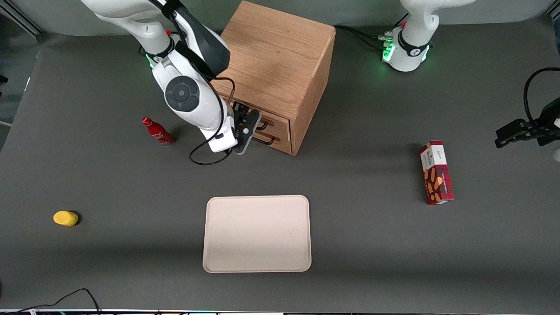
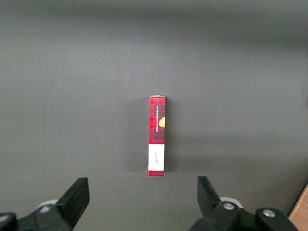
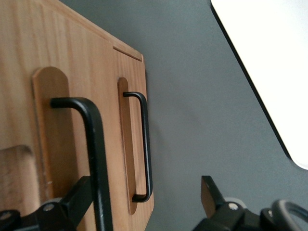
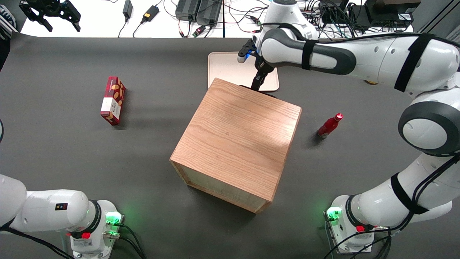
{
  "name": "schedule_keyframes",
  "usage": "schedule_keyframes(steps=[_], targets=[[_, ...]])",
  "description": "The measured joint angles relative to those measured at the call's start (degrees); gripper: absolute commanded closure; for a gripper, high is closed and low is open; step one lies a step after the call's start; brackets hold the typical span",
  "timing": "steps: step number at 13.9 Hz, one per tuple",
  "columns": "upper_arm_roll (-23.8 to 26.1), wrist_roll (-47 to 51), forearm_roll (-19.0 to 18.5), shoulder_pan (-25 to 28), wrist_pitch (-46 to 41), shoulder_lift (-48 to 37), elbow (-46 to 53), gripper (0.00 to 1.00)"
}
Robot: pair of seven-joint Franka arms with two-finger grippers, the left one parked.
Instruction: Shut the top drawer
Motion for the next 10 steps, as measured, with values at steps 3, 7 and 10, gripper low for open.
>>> schedule_keyframes(steps=[3,7,10], targets=[[-0.04,0.06,2.01,-0.76,-2.62,-0.28,2.04,0.0],[-1.07,0.4,5.16,-2.88,-6.29,-2.29,4.58,0.0],[-5.18,0.72,8.32,-3.96,-7.83,-5.89,6.15,0.0]])
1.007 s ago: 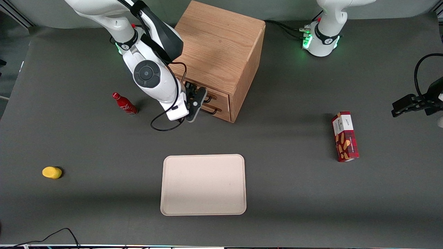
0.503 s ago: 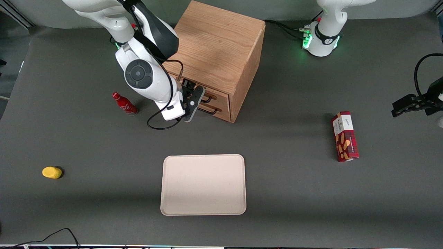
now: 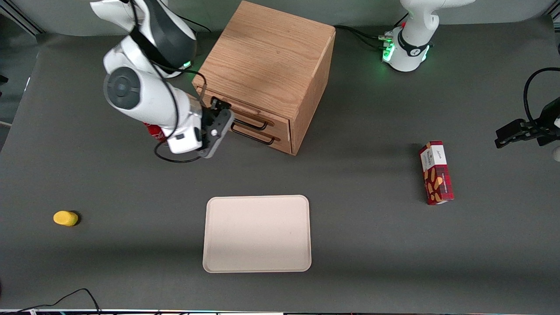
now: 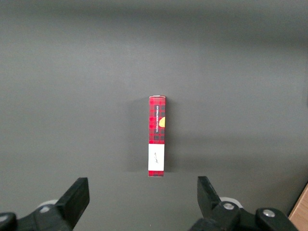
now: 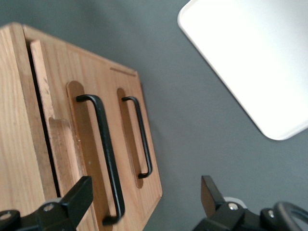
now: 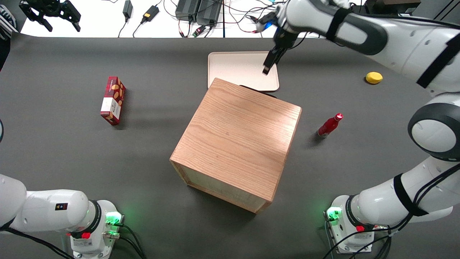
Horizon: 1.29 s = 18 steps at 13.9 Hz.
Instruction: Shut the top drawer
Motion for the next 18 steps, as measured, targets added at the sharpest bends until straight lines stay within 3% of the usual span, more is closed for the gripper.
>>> schedule_keyframes(steps=[8,10,13,16,18], targets=[[-14.23,8.62,-0.48,-3.53,-5.93,-11.02,0.48,0.0],[-15.72,12.78,-3.6,-5.56,-6.68,-12.3,0.36,0.0],[-18.21,20.67,-5.19,-6.6,-11.48,-12.83,0.4,0.0],[-19.22,22.93,-12.39,-6.82,-13.46,-13.79,0.47,0.0],[-19.75,23.72,-14.04,-7.02,-13.47,-14.39,0.97,0.0]])
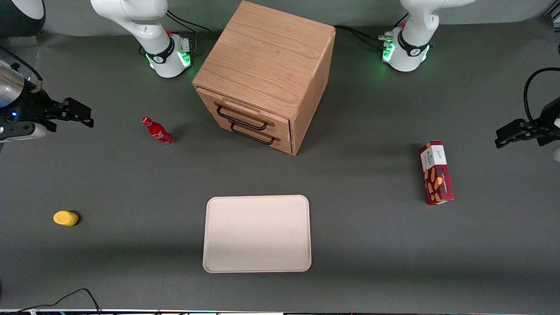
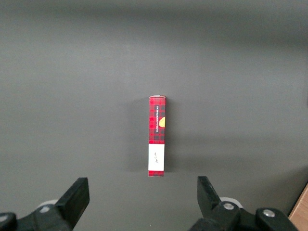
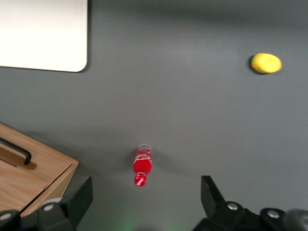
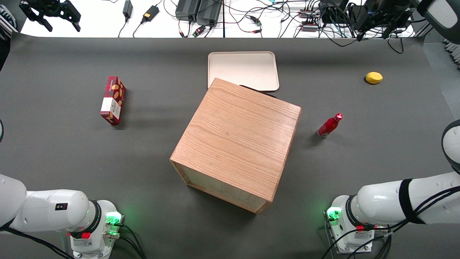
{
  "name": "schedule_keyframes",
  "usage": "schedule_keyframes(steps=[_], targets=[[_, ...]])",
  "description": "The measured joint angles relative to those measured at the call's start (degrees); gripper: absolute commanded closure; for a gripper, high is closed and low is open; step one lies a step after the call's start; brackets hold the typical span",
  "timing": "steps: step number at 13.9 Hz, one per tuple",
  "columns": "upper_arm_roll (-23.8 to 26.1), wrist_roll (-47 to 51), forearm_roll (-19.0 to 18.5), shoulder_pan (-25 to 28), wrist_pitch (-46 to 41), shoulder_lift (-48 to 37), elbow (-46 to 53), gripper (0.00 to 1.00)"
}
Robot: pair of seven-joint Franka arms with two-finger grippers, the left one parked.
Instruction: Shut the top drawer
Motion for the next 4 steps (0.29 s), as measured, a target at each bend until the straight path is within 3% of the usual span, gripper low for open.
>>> schedule_keyframes(steps=[4], targets=[[-0.97,0.05,-0.05,-0.99,0.36,-0.24,1.12,0.0]])
